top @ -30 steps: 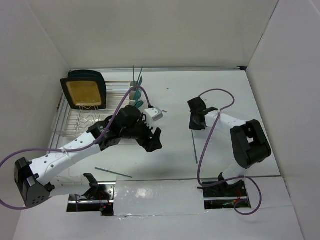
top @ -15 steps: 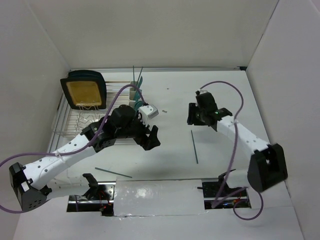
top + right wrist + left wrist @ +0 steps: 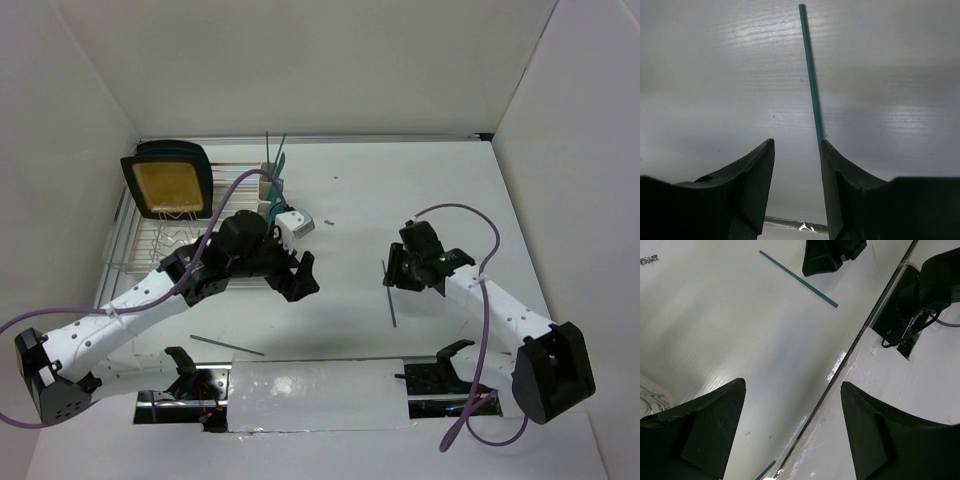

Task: Sort the eating utensils into containers

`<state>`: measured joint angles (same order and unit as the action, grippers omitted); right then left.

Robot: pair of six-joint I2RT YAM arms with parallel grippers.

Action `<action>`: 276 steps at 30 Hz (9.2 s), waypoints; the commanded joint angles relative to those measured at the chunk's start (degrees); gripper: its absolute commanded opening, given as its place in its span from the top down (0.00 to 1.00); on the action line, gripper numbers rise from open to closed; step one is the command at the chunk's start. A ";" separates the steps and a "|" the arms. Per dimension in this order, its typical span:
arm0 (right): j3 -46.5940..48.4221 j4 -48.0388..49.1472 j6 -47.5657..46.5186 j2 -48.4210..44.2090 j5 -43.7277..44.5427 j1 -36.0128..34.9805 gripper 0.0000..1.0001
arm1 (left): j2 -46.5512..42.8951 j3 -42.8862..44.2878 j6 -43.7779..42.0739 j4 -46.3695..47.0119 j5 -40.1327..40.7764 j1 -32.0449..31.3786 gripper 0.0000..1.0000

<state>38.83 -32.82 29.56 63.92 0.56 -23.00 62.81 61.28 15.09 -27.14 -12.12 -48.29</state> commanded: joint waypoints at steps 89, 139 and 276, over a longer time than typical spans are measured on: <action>18.63 -0.39 12.28 -13.37 6.12 -20.77 0.10 | 30.28 17.73 21.30 31.35 2.91 8.96 1.00; 12.15 10.75 5.60 4.46 3.50 -14.70 0.00 | 47.07 12.72 -2.96 92.36 -35.17 40.38 0.51; 2.04 11.65 2.06 -9.78 27.66 -48.72 0.62 | 9.34 -6.07 -72.91 -7.33 -25.93 13.14 0.30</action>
<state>38.94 -17.89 25.28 55.05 25.26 -73.78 71.35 55.81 -51.53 -39.18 -39.97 -34.74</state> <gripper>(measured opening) 0.365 0.699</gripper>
